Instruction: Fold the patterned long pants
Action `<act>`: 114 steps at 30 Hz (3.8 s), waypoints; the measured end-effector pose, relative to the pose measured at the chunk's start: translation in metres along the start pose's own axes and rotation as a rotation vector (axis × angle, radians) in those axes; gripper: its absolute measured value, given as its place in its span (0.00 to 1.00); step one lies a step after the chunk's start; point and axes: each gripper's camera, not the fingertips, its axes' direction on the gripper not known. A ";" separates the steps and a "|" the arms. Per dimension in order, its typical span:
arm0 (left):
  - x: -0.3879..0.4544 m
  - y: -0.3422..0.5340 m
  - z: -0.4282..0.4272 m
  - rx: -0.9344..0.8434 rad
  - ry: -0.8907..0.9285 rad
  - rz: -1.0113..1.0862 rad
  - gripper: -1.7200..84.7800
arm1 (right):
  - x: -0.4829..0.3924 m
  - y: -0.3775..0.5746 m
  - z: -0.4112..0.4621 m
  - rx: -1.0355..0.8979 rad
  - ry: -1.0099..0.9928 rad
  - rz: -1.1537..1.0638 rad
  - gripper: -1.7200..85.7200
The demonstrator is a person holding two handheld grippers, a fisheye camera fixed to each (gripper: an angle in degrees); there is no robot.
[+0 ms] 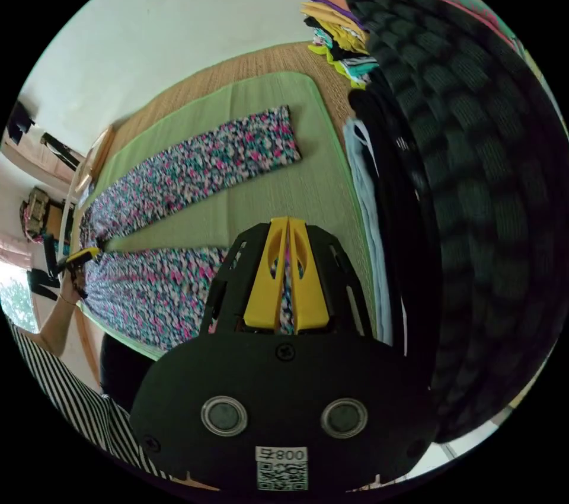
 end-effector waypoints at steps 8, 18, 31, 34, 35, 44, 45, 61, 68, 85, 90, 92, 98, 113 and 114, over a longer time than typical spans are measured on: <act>0.003 0.020 0.006 -0.079 -0.027 -0.112 0.02 | 0.034 0.018 0.025 -0.069 -0.050 0.127 0.02; 0.010 0.063 -0.022 -0.046 -0.087 -0.169 0.02 | -0.044 0.033 0.001 -0.033 -0.102 -0.029 0.02; 0.005 0.149 -0.101 0.112 -0.085 -0.287 0.02 | -0.288 0.056 0.086 -0.283 -0.272 -0.616 0.02; -0.001 0.183 -0.138 0.186 -0.173 -0.355 0.02 | -0.307 0.056 0.076 -0.260 -0.307 -0.638 0.02; -0.007 0.199 -0.153 0.215 -0.219 -0.409 0.02 | -0.322 0.057 0.073 -0.257 -0.330 -0.665 0.02; -0.049 0.304 -0.216 0.307 -0.356 -0.763 0.02 | -0.477 0.116 0.129 -0.423 -0.418 -1.016 0.02; -0.050 0.307 -0.219 0.314 -0.335 -0.772 0.02 | -0.479 0.119 0.132 -0.410 -0.404 -1.018 0.02; -0.064 0.197 -0.303 0.292 -0.344 -0.310 0.09 | -0.537 -0.045 0.125 -0.081 -0.332 -0.888 0.08; -0.079 0.148 -0.325 0.064 -0.506 -0.261 0.10 | -0.594 -0.089 0.158 -0.091 -0.177 -0.954 0.11; -0.071 0.128 -0.345 -0.162 -0.557 -0.249 0.06 | -0.684 -0.093 0.216 -0.196 -0.019 -1.074 0.09; -0.058 0.129 -0.352 -0.184 -0.587 -0.237 0.03 | -0.701 -0.086 0.218 -0.210 0.006 -1.088 0.03; -0.051 0.130 -0.359 -0.183 -0.597 -0.232 0.03 | -0.705 -0.087 0.215 -0.223 0.005 -1.075 0.02; -0.029 0.137 -0.386 -0.146 -0.605 -0.218 0.03 | -0.707 -0.084 0.181 -0.185 -0.037 -1.032 0.02; 0.055 0.205 -0.432 -0.072 -0.531 -0.103 0.03 | -0.692 0.024 0.044 -0.074 -0.079 -1.038 0.02; 0.057 0.209 -0.432 -0.076 -0.523 -0.099 0.03 | -0.691 0.032 0.041 -0.074 -0.075 -1.044 0.02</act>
